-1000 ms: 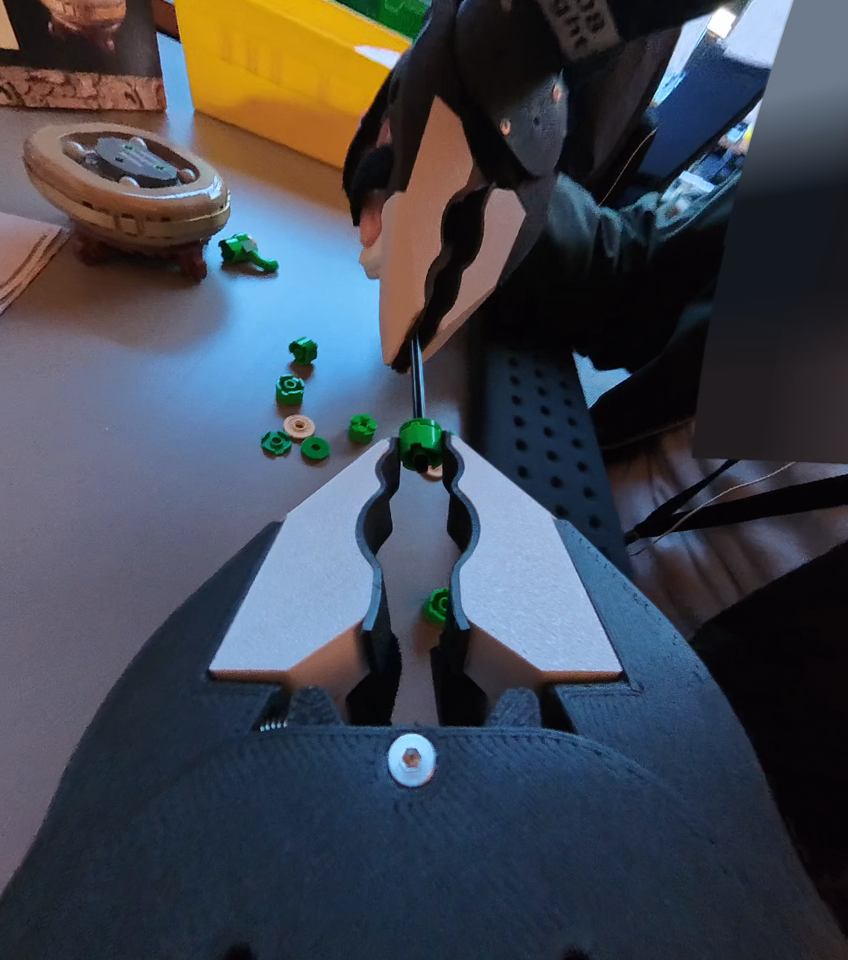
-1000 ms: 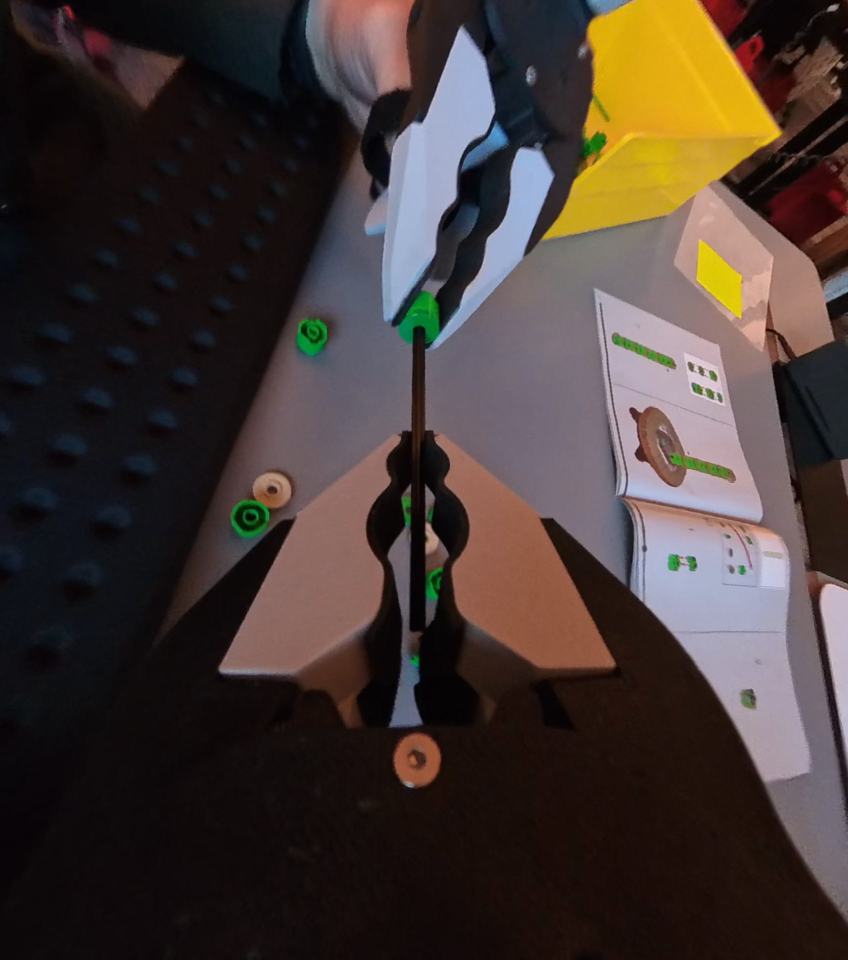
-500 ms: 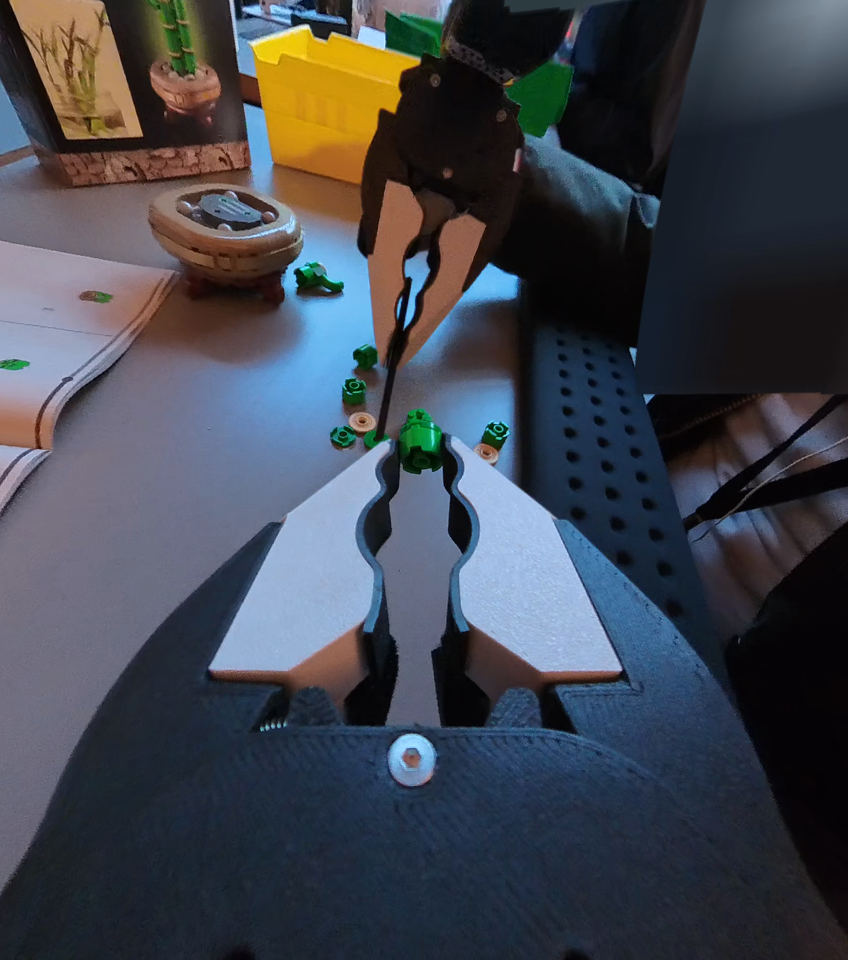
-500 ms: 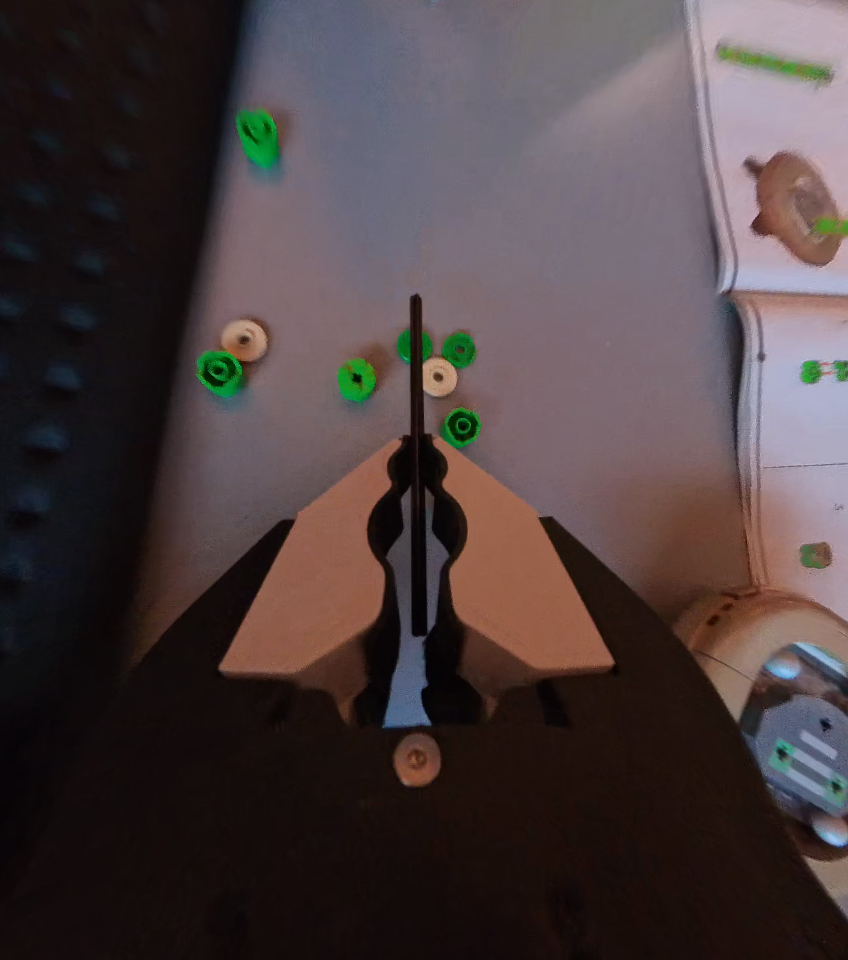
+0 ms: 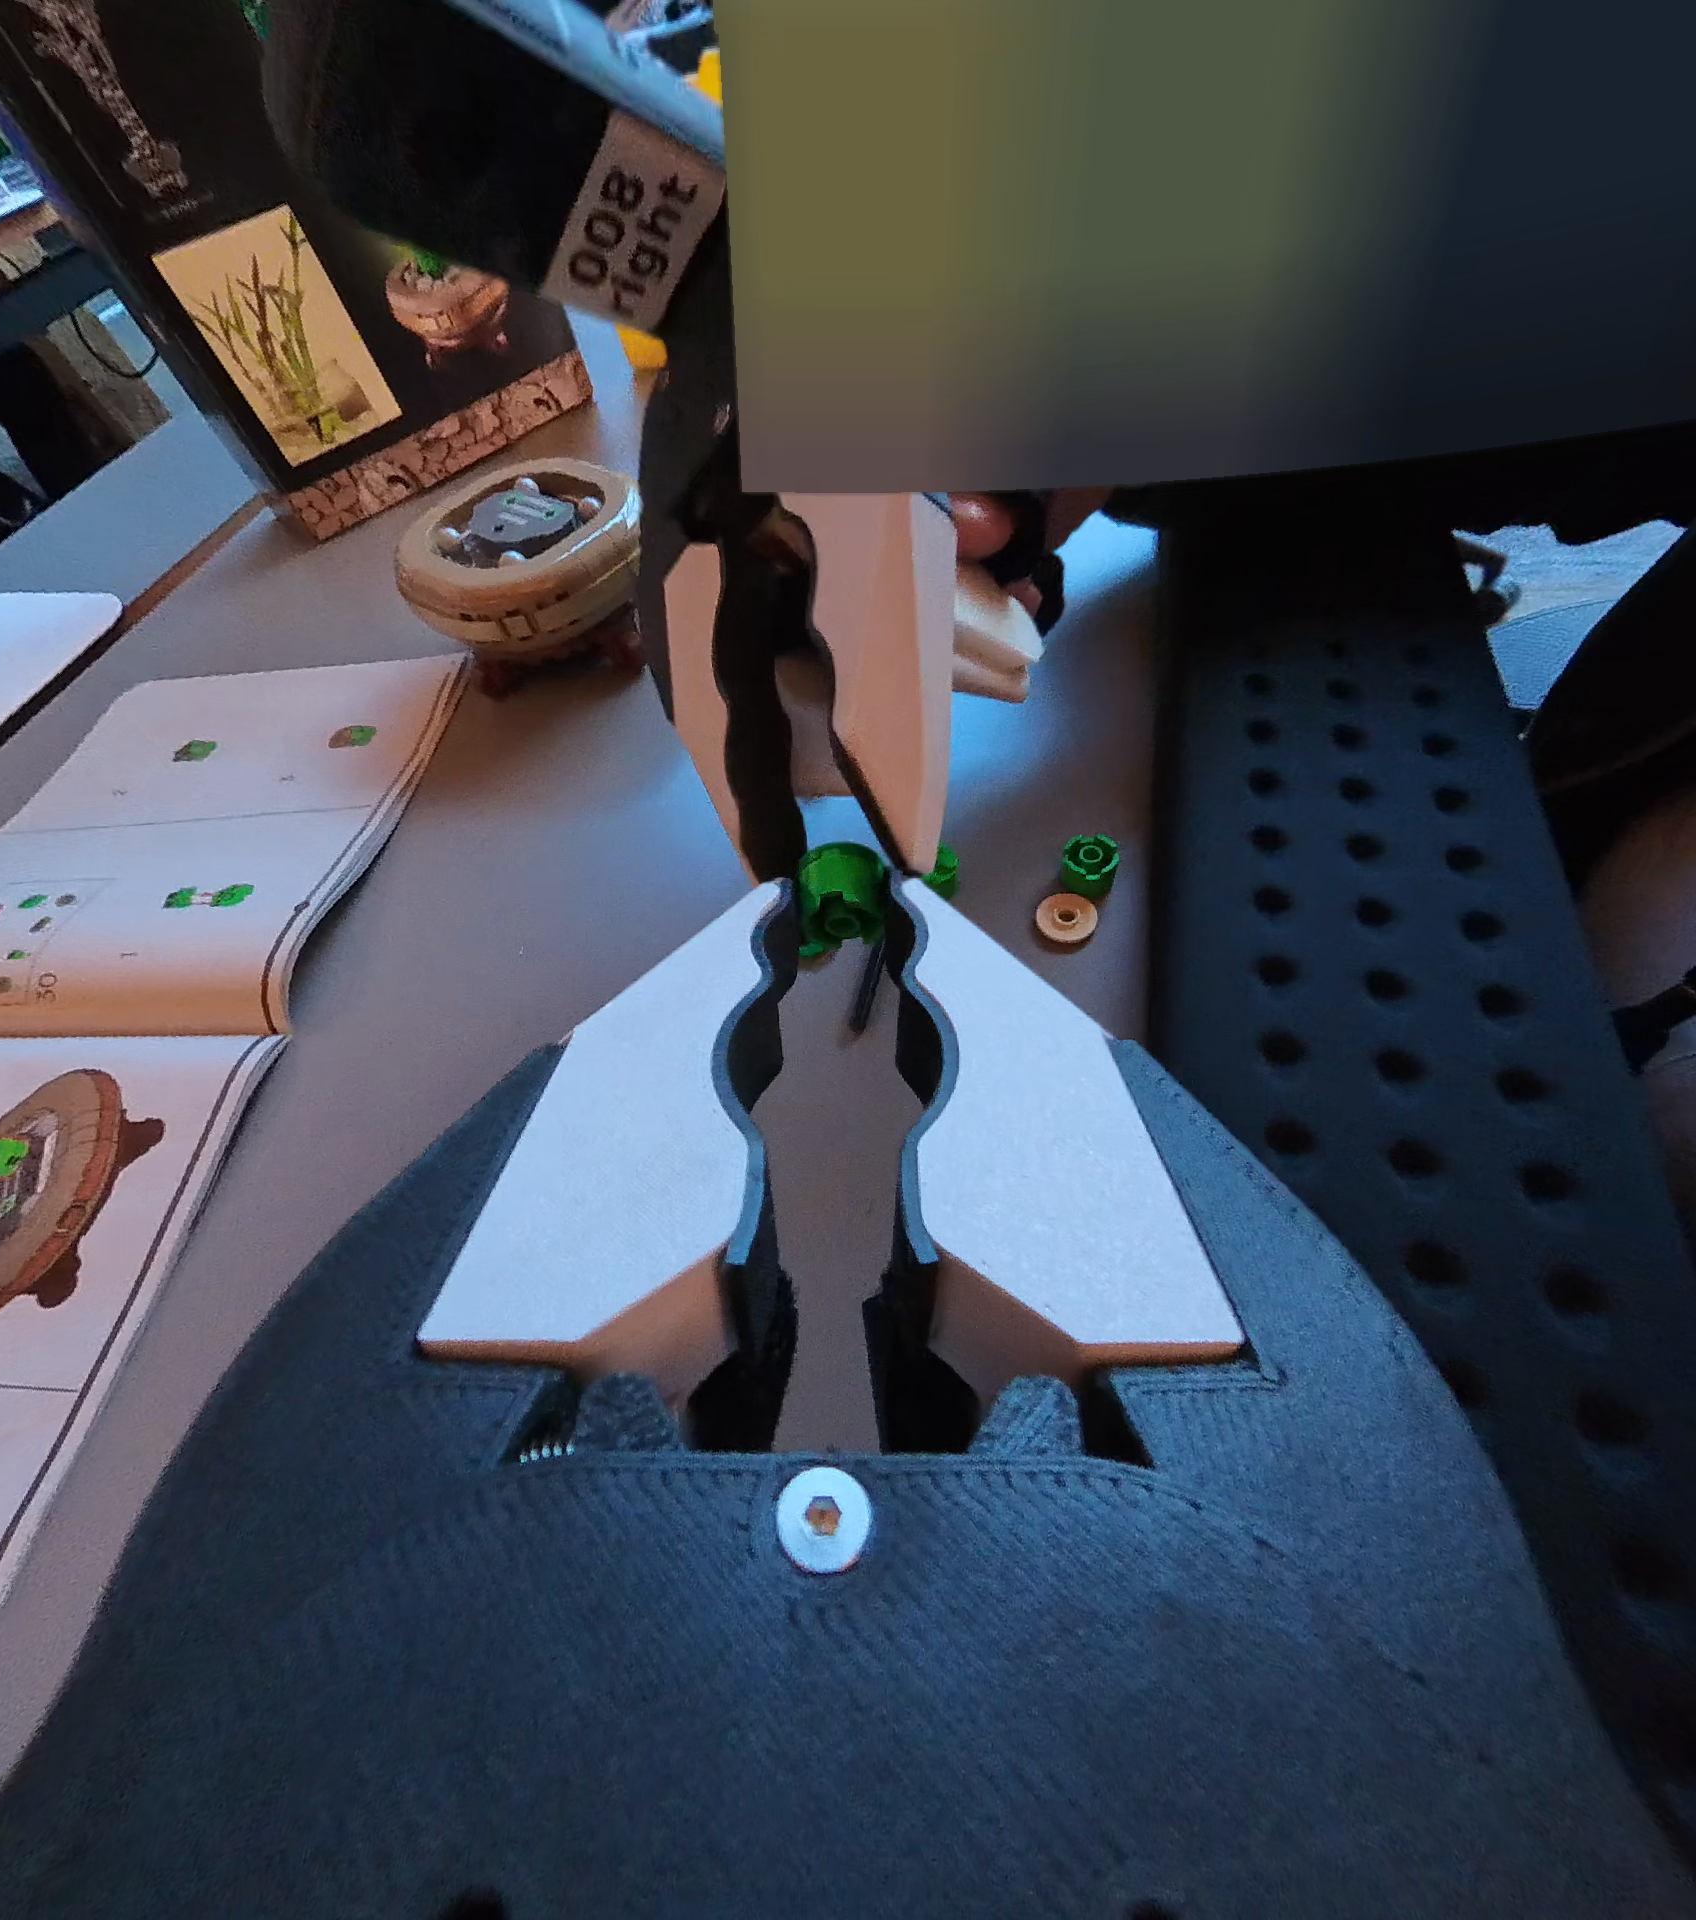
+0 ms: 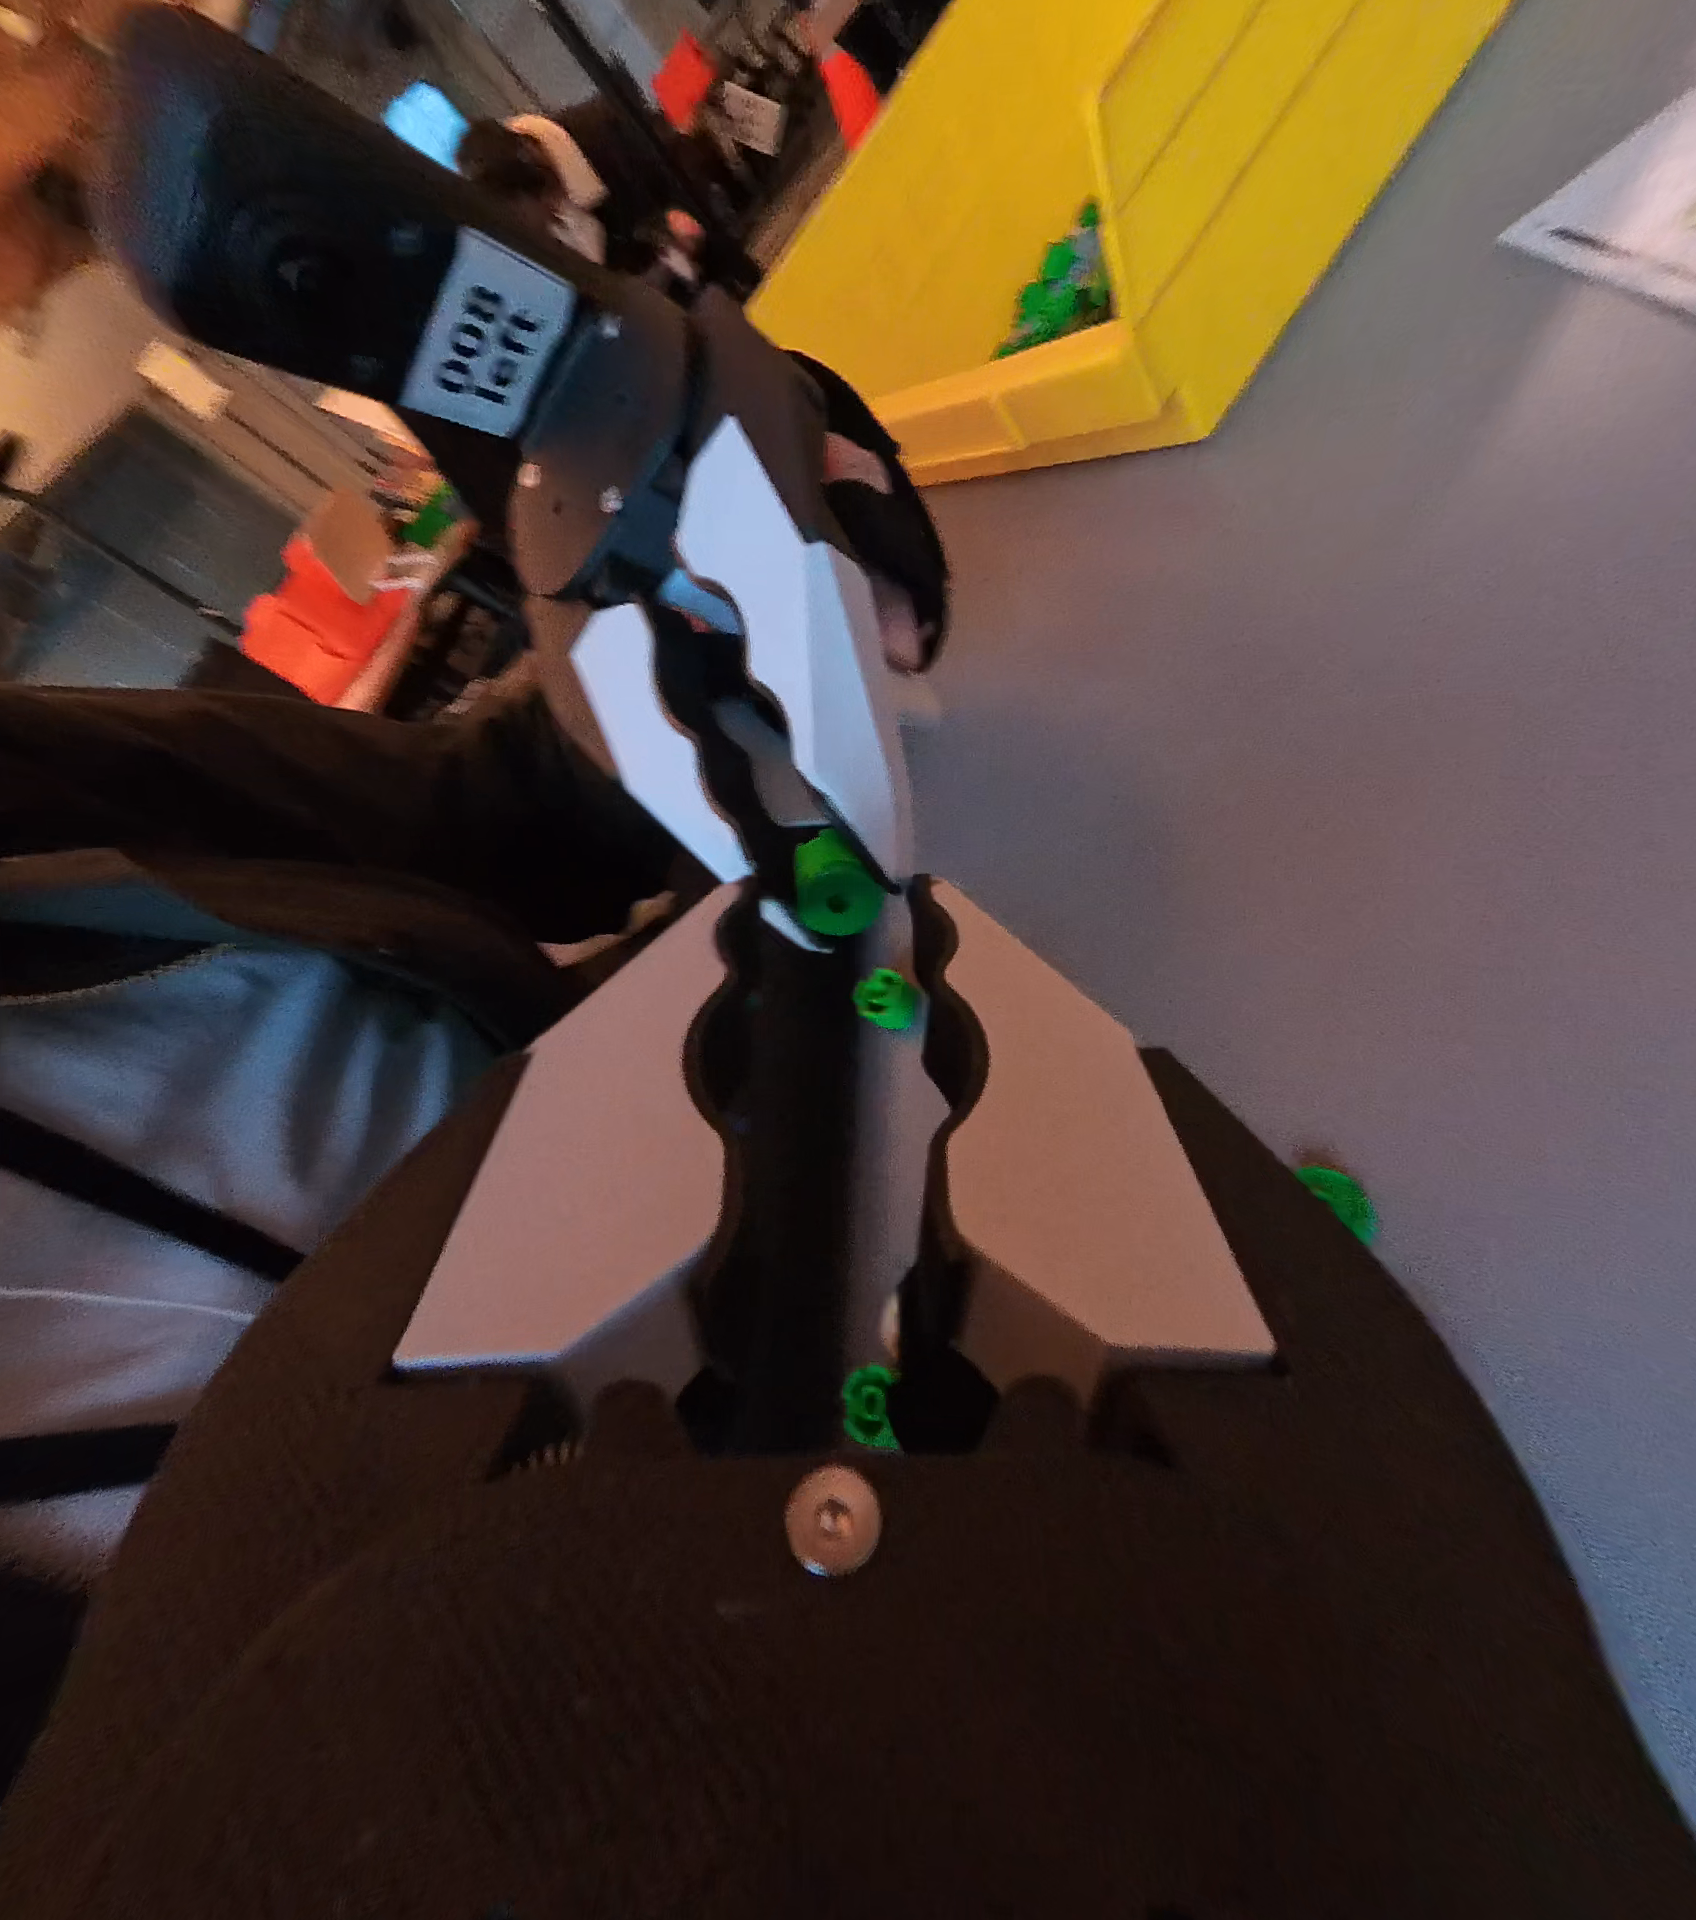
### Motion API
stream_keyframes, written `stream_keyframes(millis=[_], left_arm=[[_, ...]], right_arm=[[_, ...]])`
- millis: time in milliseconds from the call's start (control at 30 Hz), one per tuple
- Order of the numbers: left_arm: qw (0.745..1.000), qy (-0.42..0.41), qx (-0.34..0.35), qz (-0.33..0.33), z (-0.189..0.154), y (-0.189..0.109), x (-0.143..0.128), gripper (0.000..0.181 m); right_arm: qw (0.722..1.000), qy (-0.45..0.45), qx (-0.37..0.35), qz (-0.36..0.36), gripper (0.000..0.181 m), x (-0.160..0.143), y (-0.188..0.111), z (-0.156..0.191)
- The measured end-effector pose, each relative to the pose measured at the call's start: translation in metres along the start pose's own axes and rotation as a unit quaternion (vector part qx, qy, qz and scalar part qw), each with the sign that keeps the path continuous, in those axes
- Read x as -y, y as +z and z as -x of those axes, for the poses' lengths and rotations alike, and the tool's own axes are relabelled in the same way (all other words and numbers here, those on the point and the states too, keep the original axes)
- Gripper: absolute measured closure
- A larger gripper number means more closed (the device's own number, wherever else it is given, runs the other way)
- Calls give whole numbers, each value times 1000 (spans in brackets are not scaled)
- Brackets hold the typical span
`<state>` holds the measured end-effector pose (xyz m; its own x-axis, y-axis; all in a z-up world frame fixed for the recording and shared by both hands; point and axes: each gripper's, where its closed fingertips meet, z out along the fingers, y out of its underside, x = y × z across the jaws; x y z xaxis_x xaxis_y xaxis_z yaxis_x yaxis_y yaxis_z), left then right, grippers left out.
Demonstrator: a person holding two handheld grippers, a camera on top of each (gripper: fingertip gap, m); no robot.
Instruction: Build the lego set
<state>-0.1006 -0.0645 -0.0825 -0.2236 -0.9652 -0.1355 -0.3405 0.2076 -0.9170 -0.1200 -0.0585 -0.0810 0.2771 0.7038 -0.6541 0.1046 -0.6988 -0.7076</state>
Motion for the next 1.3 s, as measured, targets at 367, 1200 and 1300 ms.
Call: stream_keyframes(millis=[367, 1200, 1300], left_arm=[[999, 19, 5, -27, -5, -5, 11, 167], [975, -143, -98, -138, -1, -36, 33, 167], [989, -116, -49, -78, 6, -22, 13, 167]], right_arm=[[995, 65, 74, -3, 167, 3, -4, 13], [957, -113, -250, 98, 167, -20, -65, -90], [946, -119, -275, 125, 159, -27, -67, -103]])
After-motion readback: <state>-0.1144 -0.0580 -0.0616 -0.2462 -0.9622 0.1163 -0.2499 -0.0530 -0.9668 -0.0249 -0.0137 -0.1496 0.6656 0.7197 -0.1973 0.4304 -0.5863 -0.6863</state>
